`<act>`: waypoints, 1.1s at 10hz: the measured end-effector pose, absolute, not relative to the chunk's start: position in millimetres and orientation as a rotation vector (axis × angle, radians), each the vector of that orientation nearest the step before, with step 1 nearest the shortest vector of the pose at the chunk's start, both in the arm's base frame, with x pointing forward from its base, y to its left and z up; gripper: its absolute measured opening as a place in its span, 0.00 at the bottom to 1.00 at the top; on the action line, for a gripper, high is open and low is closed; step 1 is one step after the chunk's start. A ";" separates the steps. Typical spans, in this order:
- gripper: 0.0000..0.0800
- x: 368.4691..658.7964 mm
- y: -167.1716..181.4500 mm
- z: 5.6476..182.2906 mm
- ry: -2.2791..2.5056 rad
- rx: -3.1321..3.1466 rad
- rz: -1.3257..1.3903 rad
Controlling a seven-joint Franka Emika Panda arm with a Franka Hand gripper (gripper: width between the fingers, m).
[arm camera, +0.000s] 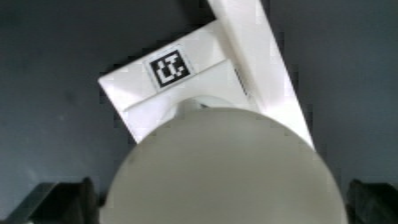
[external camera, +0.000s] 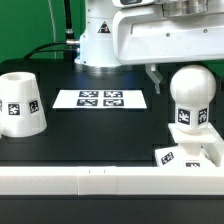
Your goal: Assemble lamp
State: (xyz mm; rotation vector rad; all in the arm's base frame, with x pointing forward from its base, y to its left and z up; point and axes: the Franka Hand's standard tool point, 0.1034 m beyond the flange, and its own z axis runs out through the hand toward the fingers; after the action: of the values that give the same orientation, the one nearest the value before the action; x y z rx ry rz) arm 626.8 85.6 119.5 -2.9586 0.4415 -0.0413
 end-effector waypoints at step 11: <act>0.87 629.1 86.7 119.8 -1.048 -2.922 -0.136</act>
Offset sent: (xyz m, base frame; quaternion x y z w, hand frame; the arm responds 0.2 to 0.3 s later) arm -0.0009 0.0047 0.0052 -0.0197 0.0121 -0.2587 0.9657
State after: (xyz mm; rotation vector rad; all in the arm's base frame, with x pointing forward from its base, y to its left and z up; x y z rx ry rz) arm 629.1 86.7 119.8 -2.9220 -1.0476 -0.1361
